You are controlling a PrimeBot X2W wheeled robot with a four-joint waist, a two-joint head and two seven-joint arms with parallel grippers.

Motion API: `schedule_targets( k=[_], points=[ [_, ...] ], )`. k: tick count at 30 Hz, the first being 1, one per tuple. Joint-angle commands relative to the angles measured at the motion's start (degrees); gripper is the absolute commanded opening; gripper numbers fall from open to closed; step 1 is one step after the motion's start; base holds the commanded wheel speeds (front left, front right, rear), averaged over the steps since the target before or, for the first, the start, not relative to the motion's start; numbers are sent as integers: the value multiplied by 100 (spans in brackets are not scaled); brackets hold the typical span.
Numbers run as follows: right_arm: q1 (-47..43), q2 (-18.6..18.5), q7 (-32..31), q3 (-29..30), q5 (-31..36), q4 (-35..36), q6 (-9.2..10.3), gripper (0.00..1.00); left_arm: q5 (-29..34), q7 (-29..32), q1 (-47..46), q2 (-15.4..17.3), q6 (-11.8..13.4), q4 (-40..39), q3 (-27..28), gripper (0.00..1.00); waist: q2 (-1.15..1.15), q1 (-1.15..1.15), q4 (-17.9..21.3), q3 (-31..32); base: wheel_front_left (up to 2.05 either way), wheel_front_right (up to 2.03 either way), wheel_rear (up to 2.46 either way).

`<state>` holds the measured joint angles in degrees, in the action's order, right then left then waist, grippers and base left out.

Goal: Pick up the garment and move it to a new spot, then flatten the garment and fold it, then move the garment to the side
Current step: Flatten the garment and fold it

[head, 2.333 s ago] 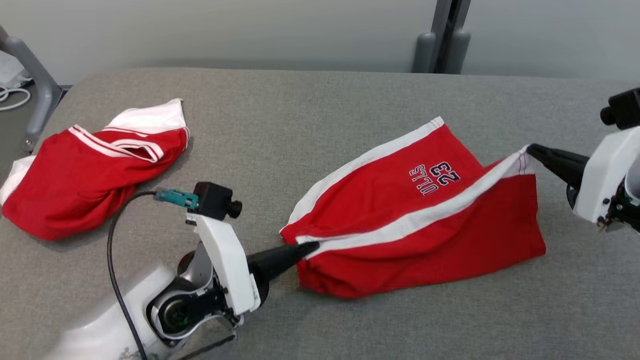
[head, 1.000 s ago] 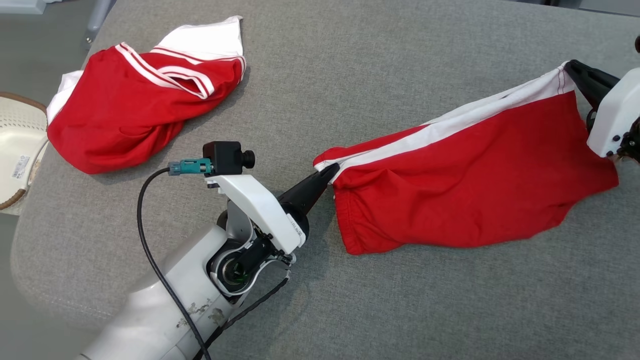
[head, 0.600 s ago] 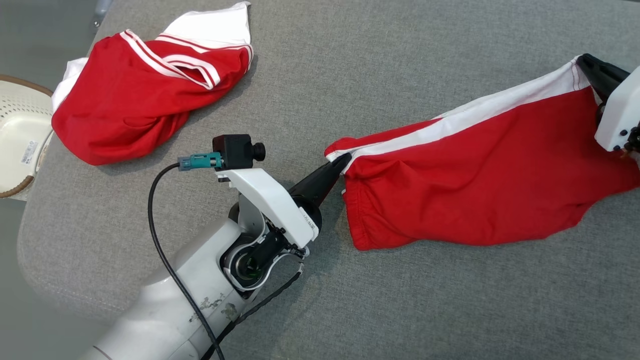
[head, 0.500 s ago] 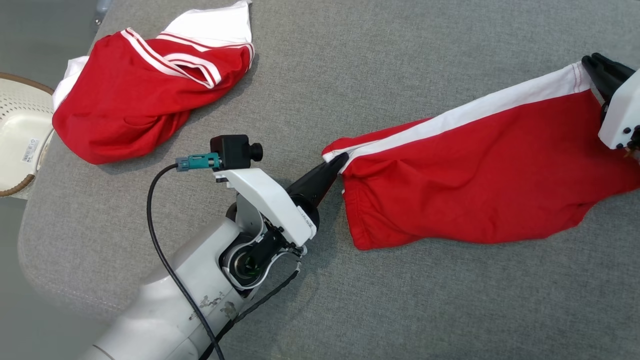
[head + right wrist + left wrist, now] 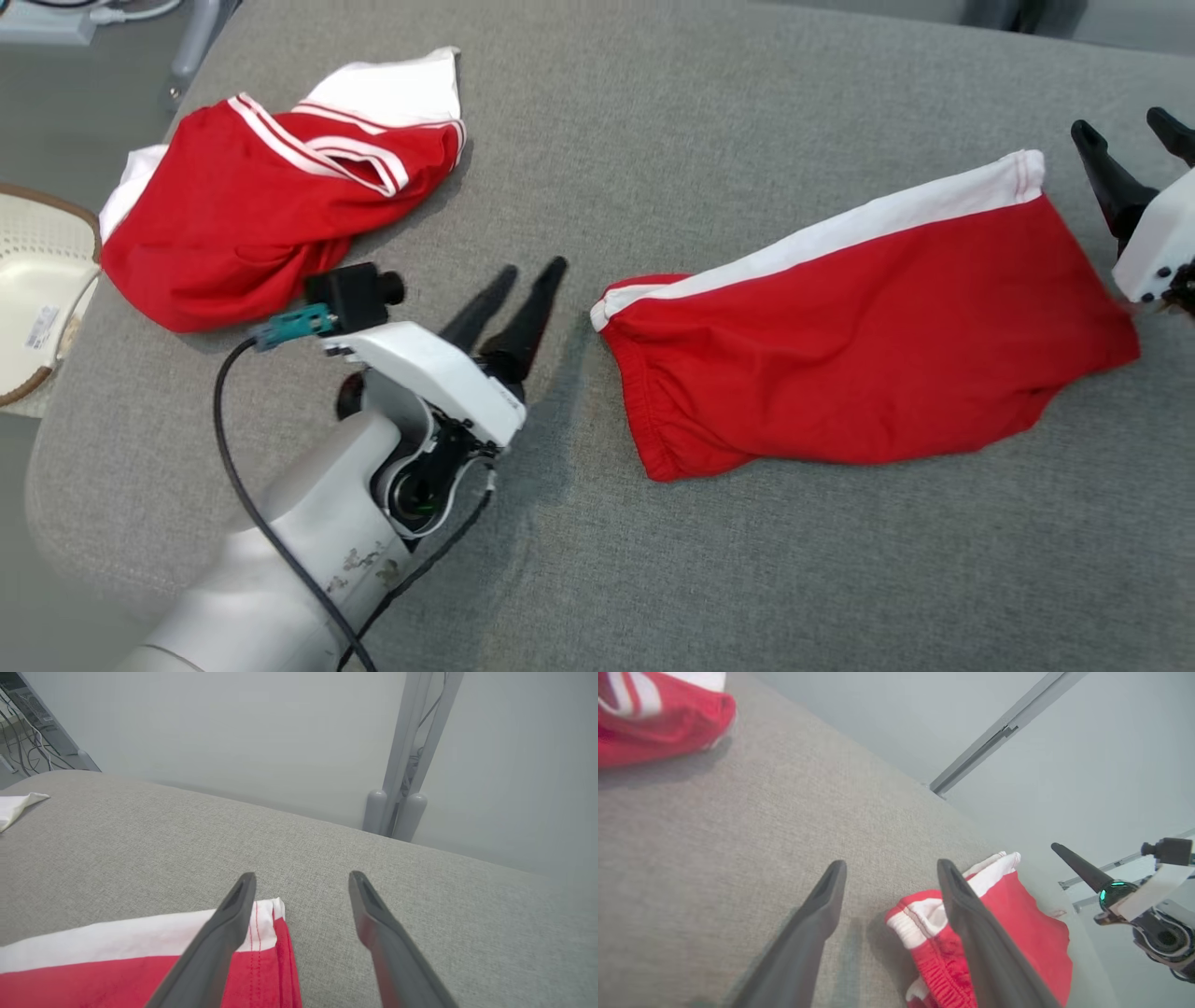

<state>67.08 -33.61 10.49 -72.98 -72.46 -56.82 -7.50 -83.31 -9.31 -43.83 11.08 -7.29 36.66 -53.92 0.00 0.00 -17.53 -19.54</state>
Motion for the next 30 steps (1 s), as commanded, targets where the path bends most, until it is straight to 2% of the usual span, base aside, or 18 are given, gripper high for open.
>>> schedule_targets(
  k=[1,4,6,9,11,13,17,21,24,30],
  points=[
    [-138,9,192,4,57,-16,2,100,176,-257,-75,55,-27,135,22,100,0,0,89,182,0,0,0],
    [-310,61,442,136,105,21,2,100,577,-551,-84,79,-27,400,228,100,0,0,203,409,0,0,0],
    [-361,59,486,374,261,80,2,100,1031,-582,-94,113,-16,484,701,100,0,0,290,553,0,0,0],
    [-658,121,481,1433,555,270,2,100,2146,-582,289,44,181,215,1702,100,0,0,451,748,0,0,0],
    [-1062,220,470,2089,1051,492,1,100,3023,-582,638,-50,365,-214,2433,100,0,0,553,889,0,0,0],
    [-1407,291,471,2819,1613,758,1,100,3725,-584,1126,-284,510,-659,3157,100,0,0,648,1029,0,0,0],
    [-2482,709,471,4246,2616,1274,2,100,4992,-585,2001,-606,473,-1365,4118,100,0,0,848,1264,0,0,0],
    [-3263,1112,474,5112,3260,1697,2,100,5967,-585,2688,-752,413,-1728,4576,100,0,0,984,1468,0,0,0],
    [-3796,1446,473,5461,3538,1814,1,100,6352,-586,3047,-799,377,-1763,4727,100,0,0,1064,1582,0,0,0],
    [-4275,1895,473,5575,3278,1525,2,100,6274,-587,3510,-803,445,-1771,4673,100,0,0,1118,1720,0,0,0]
  ],
)
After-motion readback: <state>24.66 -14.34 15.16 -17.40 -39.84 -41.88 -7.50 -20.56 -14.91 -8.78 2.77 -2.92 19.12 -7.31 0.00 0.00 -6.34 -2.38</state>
